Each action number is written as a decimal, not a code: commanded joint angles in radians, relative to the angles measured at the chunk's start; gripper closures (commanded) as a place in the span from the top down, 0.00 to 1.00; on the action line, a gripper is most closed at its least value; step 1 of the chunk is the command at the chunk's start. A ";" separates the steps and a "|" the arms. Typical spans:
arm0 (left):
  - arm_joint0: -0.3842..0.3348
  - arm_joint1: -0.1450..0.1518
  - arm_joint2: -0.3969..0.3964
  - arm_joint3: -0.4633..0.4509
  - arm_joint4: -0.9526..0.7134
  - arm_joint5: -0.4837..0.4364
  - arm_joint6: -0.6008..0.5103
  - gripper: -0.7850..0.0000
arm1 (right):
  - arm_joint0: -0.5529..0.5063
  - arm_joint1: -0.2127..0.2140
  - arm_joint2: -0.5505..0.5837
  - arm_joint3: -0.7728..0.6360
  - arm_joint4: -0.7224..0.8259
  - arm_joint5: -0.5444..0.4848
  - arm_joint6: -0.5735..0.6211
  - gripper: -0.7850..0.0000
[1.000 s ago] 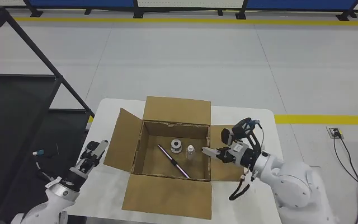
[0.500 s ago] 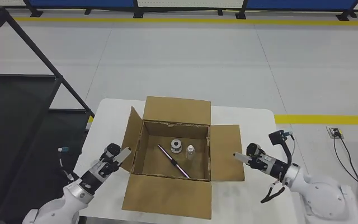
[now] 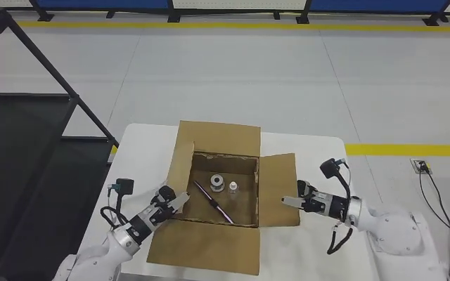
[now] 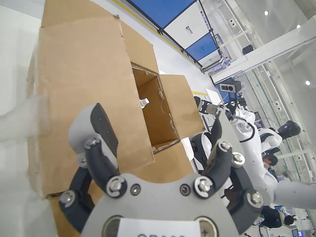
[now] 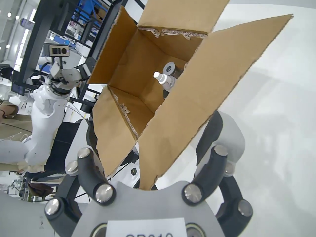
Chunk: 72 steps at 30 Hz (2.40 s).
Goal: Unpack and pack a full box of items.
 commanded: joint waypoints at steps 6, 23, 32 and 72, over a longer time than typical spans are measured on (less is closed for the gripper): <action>-0.030 -0.001 0.045 0.035 0.003 0.007 -0.003 1.00 | 0.035 0.010 -0.037 0.002 0.132 -0.066 0.029 1.00; -0.069 -0.006 0.098 0.103 -0.018 0.073 0.050 1.00 | 0.329 -0.032 -0.426 0.250 0.152 -0.097 -0.077 1.00; -0.083 -0.009 0.122 0.131 -0.019 0.093 0.083 1.00 | 0.424 -0.061 -0.572 0.363 0.029 -0.057 -0.157 1.00; 0.133 0.036 -0.301 0.017 -0.303 -0.050 -0.203 1.00 | 0.476 -0.059 -0.612 0.325 -0.088 -0.051 -0.225 1.00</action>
